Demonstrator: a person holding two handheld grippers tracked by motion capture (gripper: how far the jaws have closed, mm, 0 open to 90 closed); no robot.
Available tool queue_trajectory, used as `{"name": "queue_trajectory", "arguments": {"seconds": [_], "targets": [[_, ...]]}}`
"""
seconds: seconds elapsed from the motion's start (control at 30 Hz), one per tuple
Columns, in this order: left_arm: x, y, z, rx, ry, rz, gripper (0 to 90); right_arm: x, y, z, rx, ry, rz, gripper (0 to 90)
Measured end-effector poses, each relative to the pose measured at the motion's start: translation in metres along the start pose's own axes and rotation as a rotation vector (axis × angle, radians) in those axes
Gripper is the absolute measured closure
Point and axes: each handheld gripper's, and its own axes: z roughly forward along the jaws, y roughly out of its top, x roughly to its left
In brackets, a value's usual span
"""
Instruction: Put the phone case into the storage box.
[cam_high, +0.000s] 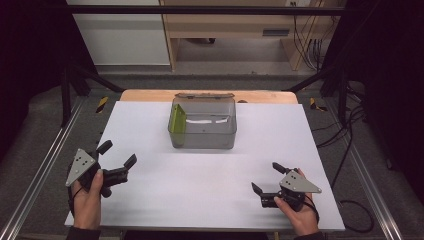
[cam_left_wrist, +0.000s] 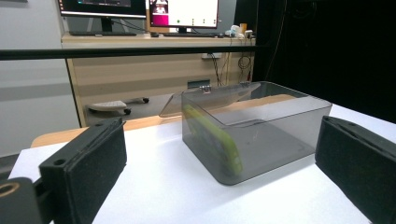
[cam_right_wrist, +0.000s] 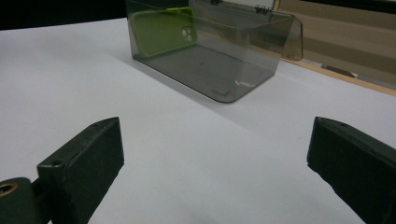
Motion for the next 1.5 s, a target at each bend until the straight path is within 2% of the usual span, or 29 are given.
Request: {"name": "queue_trajectory", "arguments": {"seconds": [0.67,1.1,1.5], "targets": [[-0.007,-0.02,-0.008,-0.009,-0.016,0.007,1.9,-0.004,0.0,-0.002,-0.009,-0.006,0.006,4.3],[-0.011,-0.027,-0.01,-0.013,-0.03,0.008,2.1,-0.01,0.001,-0.007,-0.026,-0.021,0.016,4.4],[-0.017,-0.032,-0.009,-0.006,-0.043,0.018,2.1,-0.023,-0.001,-0.013,-0.056,-0.049,0.028,4.8]]}}
